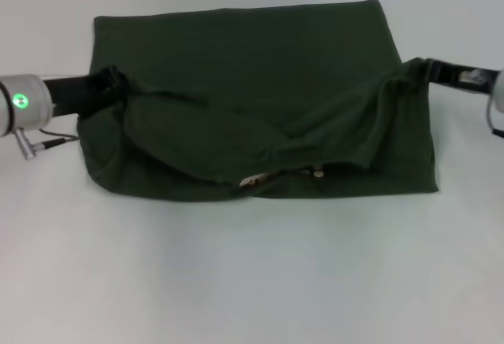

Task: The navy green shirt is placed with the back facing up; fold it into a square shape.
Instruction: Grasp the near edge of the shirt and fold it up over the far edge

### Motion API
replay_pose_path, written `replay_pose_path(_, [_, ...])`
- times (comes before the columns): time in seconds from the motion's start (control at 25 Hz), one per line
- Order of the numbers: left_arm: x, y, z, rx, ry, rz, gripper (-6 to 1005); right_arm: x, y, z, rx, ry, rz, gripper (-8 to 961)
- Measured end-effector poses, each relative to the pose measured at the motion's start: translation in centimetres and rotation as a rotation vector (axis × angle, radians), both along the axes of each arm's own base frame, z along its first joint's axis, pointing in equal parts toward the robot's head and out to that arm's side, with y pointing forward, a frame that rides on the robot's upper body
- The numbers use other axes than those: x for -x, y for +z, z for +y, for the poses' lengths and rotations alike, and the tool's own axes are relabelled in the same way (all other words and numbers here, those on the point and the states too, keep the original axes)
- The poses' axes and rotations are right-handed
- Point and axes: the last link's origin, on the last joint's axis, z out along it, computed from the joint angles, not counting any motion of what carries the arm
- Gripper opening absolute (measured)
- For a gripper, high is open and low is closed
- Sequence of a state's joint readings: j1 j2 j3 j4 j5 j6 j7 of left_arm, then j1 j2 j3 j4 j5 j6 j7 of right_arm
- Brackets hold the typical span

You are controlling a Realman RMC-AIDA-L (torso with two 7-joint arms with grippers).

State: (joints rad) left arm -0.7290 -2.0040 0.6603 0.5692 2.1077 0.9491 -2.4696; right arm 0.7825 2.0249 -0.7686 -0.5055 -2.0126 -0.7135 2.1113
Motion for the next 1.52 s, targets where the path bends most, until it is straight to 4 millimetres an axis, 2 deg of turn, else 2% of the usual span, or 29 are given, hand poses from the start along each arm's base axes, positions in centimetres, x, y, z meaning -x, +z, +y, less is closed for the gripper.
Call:
replay_pose_path(0.08, [0.2,-0.7,0.4,-0.012,0.017,0.059,148,0.4,-1.0,0.5,-0.016,0.001,-0.072,18])
replay_pose_path(0.2, [0.3,-0.6,0.8,-0.059,0.036,0.107,151,1.3,-1.3,1.0,-0.029,0.026,-0.102,18])
replay_pose_path(0.44, [-0.3,1.6,1.5,-0.166,0.033,0.117,156,4.1,0.4,2.1,-0.085,0.1,-0.055,18])
replay_pose_path(0.56, [-0.7,1.9,2.1,-0.201,0.036,0.136,159,5.0,0.8,2.8,-0.11,0.118,-0.063,19])
replay_pose_path(1.08, [-1.3,0.2,1.3,-0.103,-0.105,0.231,171,4.8,-0.6,3.1,-0.108,0.105,-0.128,19])
replay_pose_path(1.28, [-1.2,-0.4,-0.3,0.006,-0.208,0.252,175,4.9,-1.3,3.0,-0.091,0.11,-0.143,18])
replay_pose_path(1.52, [0.8,1.4,-2.4,0.025,-0.174,0.144,452,5.0,-1.4,2.9,-0.065,0.124,-0.15,17])
